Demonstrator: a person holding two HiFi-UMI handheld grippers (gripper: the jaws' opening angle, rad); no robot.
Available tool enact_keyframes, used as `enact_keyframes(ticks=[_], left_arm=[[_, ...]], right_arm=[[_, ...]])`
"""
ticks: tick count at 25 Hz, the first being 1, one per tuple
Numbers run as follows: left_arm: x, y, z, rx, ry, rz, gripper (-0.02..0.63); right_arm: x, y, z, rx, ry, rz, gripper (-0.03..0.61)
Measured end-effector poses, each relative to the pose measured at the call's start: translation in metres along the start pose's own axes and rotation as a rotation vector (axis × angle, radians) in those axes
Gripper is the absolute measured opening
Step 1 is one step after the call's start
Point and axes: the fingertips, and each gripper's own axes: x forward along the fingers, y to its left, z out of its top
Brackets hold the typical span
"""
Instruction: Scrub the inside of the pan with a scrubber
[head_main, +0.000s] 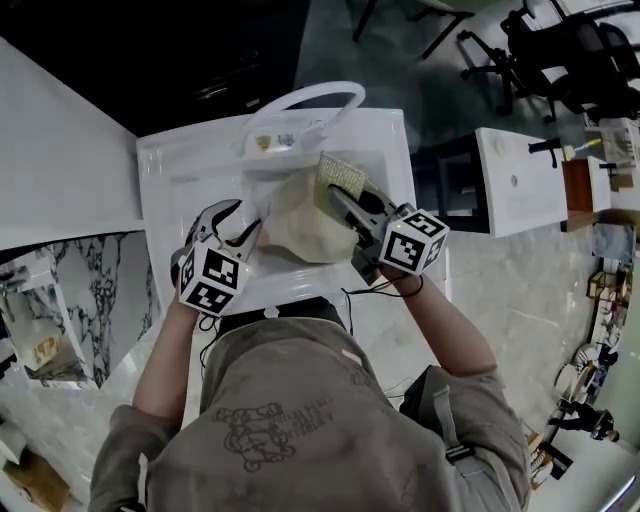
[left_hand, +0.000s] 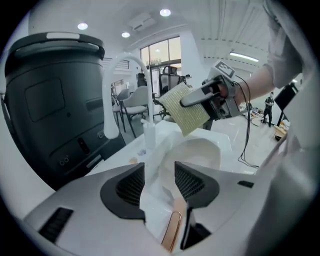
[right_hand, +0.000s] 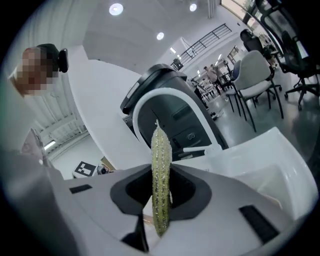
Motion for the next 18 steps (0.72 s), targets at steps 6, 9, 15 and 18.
enact_keyframes(ticks=[6,9,15,18], left_arm=[[-0.035,0.016,0.053,-0.016,-0.185,0.095,0.150],[-0.053,0.019,0.079,-0.018,-0.272,0.114,0.130],[-0.085,0.020,0.119,-0.009,-0.401,0.135,0.095],[-0.094,0.016,0.133,0.000,-0.444,0.136,0.075]], right_arm=[[-0.023,0.035,0.034,-0.160,-0.124,-0.080,0.071],[-0.035,0.052,0.051,-0.227,-0.191,-0.121,0.071],[-0.059,0.086,0.079,-0.395,-0.301,-0.202,0.071],[-0.070,0.103,0.090,-0.481,-0.336,-0.243,0.071]])
